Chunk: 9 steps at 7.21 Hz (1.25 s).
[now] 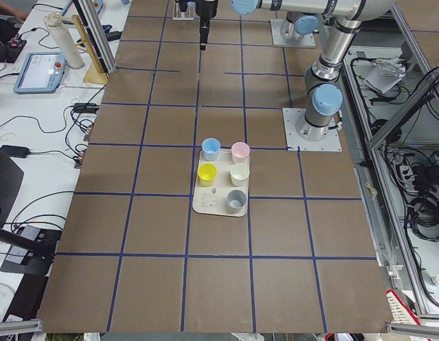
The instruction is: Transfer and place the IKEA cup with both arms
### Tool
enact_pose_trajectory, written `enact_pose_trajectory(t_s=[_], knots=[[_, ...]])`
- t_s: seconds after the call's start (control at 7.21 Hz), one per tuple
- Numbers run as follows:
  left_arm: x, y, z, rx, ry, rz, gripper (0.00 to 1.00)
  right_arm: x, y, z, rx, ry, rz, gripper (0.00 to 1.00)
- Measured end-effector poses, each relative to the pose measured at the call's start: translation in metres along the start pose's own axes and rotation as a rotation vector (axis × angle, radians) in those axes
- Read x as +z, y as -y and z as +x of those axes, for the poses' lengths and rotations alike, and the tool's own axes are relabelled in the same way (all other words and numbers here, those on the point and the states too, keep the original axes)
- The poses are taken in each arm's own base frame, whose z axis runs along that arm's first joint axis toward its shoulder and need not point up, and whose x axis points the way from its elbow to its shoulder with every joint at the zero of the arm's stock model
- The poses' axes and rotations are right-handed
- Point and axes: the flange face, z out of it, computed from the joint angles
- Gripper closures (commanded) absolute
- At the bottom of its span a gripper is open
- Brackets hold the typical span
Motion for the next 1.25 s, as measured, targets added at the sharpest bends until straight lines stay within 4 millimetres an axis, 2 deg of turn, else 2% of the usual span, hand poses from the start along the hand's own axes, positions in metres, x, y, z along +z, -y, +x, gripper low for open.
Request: enact_pose_trajectory(t_s=[0.56, 1.25], knots=[[-0.013, -0.004, 0.003, 0.006, -0.004, 0.023, 0.0, 0.005, 0.004, 0.001, 0.001, 0.0, -0.007, 0.0], [-0.013, -0.007, 0.004, 0.018, -0.008, 0.023, 0.0, 0.006, 0.005, 0.001, 0.001, 0.001, -0.008, 0.0]])
